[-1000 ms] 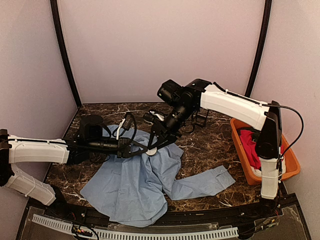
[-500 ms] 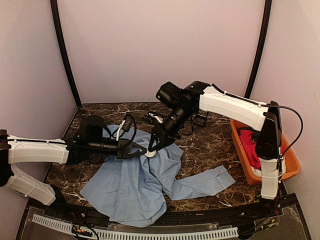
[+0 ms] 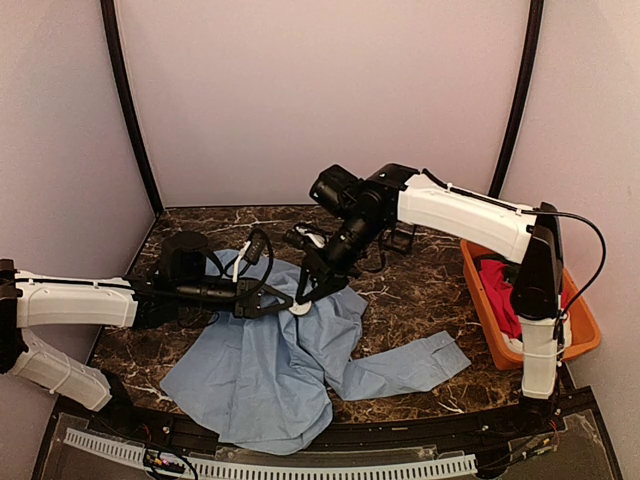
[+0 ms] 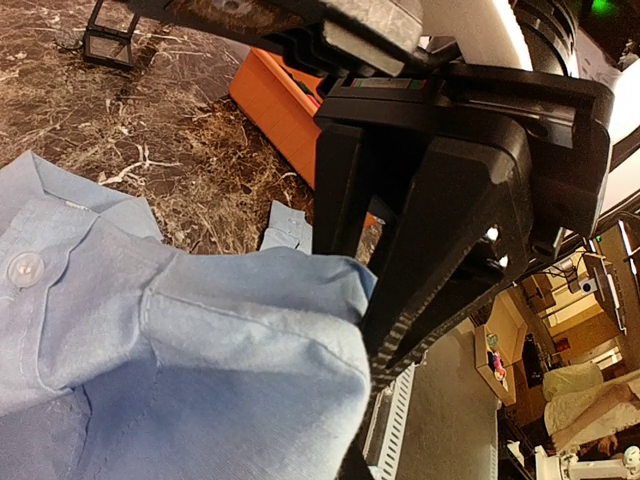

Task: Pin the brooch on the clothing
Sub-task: Pin the brooch onto the flattened clothing.

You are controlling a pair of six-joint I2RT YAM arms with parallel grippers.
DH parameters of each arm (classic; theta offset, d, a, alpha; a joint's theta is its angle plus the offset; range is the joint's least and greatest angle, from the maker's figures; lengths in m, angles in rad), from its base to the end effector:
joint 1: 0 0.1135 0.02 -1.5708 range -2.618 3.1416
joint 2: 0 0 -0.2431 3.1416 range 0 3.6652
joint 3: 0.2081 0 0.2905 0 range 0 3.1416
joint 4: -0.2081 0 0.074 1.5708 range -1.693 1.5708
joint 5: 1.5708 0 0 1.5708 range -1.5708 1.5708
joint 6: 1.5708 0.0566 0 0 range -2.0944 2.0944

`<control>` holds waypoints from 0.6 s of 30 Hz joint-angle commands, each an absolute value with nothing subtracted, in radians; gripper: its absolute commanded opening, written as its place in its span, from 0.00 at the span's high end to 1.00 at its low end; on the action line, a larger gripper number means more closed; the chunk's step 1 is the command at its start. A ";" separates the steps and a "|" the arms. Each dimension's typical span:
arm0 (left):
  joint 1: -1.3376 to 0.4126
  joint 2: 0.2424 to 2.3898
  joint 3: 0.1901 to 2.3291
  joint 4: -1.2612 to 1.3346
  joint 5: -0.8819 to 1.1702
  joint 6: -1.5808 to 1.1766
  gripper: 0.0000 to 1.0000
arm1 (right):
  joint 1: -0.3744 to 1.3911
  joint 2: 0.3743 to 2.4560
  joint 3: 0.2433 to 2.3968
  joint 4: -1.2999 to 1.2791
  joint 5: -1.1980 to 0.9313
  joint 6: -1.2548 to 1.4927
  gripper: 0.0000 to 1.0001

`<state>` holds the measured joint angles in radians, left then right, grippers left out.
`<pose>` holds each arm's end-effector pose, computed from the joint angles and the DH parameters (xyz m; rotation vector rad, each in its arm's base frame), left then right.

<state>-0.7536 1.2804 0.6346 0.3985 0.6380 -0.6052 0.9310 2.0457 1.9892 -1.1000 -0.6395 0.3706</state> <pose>0.2171 -0.2499 0.1940 0.6581 1.9466 -1.4853 0.2514 0.3943 0.2643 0.9830 -2.6956 -1.1185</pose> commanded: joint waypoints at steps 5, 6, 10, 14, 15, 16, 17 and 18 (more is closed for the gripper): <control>-0.757 1.248 0.638 0.458 0.658 -0.601 0.99 | 0.964 2.055 1.979 -1.097 -0.510 0.350 0.82; -0.757 1.247 0.637 0.461 0.658 -0.601 0.99 | 0.965 2.055 1.979 -1.096 -0.507 0.346 0.81; -0.757 1.248 0.633 0.466 0.659 -0.605 0.99 | 0.969 2.047 1.971 -1.088 -0.484 0.329 0.80; -0.755 1.248 0.627 0.478 0.663 -0.615 0.99 | 0.982 2.033 1.942 -1.061 -0.475 0.307 0.78; -0.754 1.250 0.625 0.481 0.665 -0.617 0.99 | 0.987 2.029 1.935 -1.054 -0.472 0.300 0.78; -0.754 1.249 0.624 0.486 0.665 -0.620 0.99 | 0.991 2.024 1.929 -1.048 -0.467 0.296 0.78; -0.753 1.250 0.623 0.487 0.667 -0.622 0.99 | 0.994 2.022 1.926 -1.045 -0.463 0.289 0.79; -0.752 1.251 0.622 0.492 0.668 -0.624 0.99 | 0.995 2.019 1.923 -1.043 -0.460 0.287 0.79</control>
<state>-0.7536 1.2804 0.6228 0.3908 0.6388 -0.6132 0.9672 2.0331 1.9587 -1.0622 -0.5247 0.3161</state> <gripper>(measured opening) 0.044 0.218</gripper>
